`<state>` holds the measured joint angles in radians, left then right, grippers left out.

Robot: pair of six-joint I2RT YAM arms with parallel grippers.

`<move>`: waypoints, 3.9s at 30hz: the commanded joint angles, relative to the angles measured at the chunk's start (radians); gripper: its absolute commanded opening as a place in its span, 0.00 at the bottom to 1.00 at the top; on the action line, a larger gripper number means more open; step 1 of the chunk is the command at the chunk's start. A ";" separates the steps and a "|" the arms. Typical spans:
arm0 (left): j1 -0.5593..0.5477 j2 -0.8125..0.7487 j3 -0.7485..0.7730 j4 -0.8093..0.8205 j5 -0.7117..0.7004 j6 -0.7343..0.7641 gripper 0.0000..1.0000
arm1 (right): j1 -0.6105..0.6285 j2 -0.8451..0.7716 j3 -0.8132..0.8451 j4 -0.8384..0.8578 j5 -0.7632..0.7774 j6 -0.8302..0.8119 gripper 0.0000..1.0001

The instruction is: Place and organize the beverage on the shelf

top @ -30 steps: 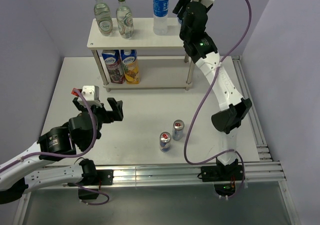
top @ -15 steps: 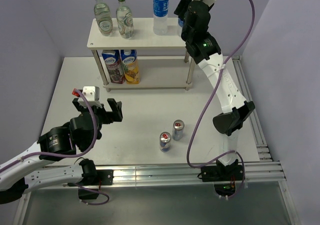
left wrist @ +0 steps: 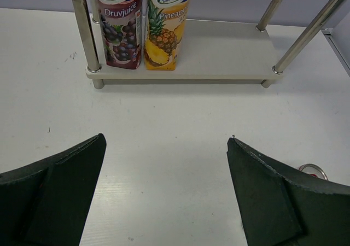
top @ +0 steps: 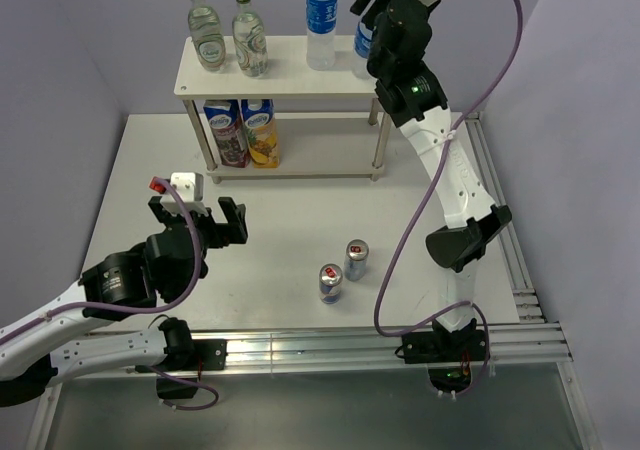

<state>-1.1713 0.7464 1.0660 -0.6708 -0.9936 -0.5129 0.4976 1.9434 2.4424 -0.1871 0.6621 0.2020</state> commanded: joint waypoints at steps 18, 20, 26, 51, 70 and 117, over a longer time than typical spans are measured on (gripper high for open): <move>-0.004 0.008 0.003 -0.015 -0.017 -0.019 0.99 | 0.001 -0.130 -0.161 0.187 0.074 -0.009 0.76; -0.004 0.008 0.003 -0.016 -0.016 -0.019 0.99 | 0.007 -0.204 -0.313 0.276 0.093 -0.010 0.76; -0.005 -0.002 0.002 -0.009 -0.011 -0.016 0.99 | 0.055 -0.481 -0.560 0.243 0.145 0.052 0.81; -0.005 -0.036 0.000 0.034 0.096 0.013 0.99 | 0.213 -0.867 -1.577 -0.504 -0.196 0.908 0.93; -0.008 -0.051 -0.006 0.033 0.110 0.011 0.98 | 0.223 -0.618 -1.679 -0.272 -0.300 0.956 0.93; -0.011 -0.013 -0.015 0.020 0.089 0.027 0.98 | 0.257 -0.345 -1.358 0.124 -0.246 0.724 0.92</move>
<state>-1.1770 0.7357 1.0527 -0.6628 -0.8925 -0.5053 0.7628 1.5467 1.0019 -0.0235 0.3462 0.9382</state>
